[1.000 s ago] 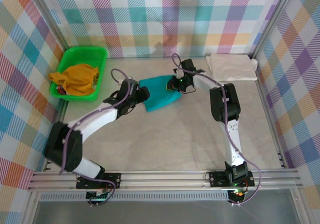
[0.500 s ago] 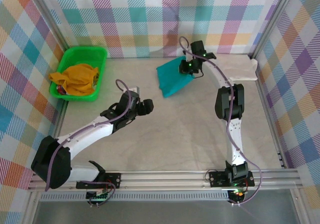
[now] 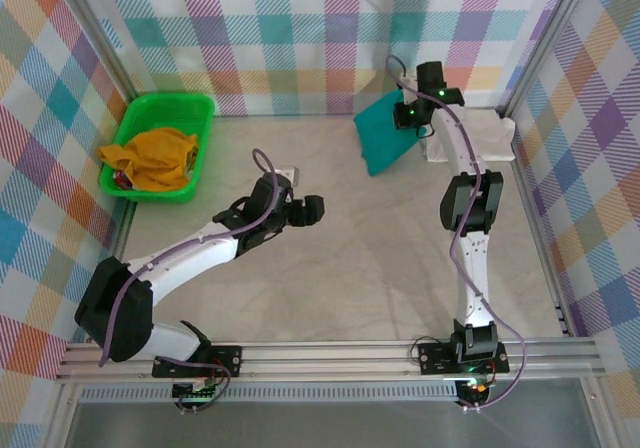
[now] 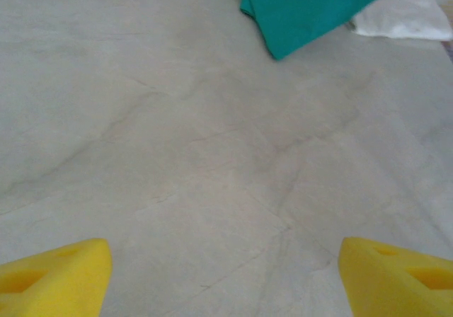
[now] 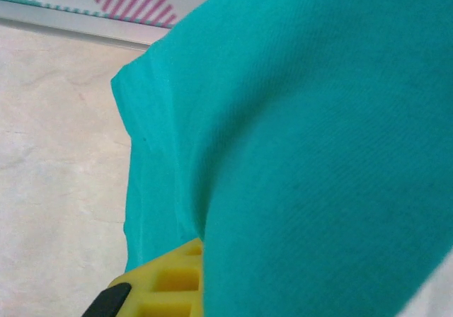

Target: Fold and stack the t-shirts

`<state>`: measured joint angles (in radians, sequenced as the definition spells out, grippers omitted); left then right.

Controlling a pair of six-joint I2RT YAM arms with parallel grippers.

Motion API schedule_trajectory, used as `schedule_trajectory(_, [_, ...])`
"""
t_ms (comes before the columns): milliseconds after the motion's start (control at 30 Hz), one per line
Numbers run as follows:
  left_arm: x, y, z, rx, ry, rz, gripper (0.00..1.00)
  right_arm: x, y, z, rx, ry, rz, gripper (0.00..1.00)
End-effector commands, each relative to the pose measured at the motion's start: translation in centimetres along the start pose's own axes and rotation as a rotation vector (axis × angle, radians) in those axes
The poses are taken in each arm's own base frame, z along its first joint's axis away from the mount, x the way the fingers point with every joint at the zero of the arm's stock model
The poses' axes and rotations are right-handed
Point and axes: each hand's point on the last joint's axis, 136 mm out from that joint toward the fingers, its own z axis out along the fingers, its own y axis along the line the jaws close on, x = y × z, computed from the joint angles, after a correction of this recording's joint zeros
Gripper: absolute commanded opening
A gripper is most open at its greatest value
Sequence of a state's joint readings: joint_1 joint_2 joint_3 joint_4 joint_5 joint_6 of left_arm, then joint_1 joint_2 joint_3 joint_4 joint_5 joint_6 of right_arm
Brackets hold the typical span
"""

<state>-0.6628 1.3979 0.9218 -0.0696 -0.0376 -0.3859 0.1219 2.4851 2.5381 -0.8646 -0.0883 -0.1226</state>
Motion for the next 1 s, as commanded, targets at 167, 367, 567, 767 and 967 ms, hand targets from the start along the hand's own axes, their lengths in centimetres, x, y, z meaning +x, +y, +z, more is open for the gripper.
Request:
schedule_trajectory(167, [-1.9, -5.9, -3.1, 0.226, -0.121, 0.203, 0.86, -2.2, 0.0, -4.0, 0.012, -0.057, -0.12, 0.0])
schedule_trajectory(367, [-1.6, -4.8, -3.0, 0.189, -0.15, 0.191, 0.86, -3.4, -0.5, -5.5, 0.051, -0.096, -0.204, 0.0])
schedule_trajectory(567, [-1.8, -4.7, -3.1, 0.191, -0.178, 0.201, 0.87, -4.4, -1.4, -6.3, 0.073, -0.13, -0.219, 0.0])
schedule_trajectory(767, [-2.0, -5.0, -3.9, 0.215, -0.22, 0.234, 0.94, -5.2, -2.2, -6.9, 0.071, -0.166, -0.237, 0.0])
schedule_trajectory(967, [-1.4, -3.8, -3.6, 0.165, -0.217, 0.224, 0.94, -5.3, -3.5, -7.6, 0.093, -0.168, -0.248, 0.0])
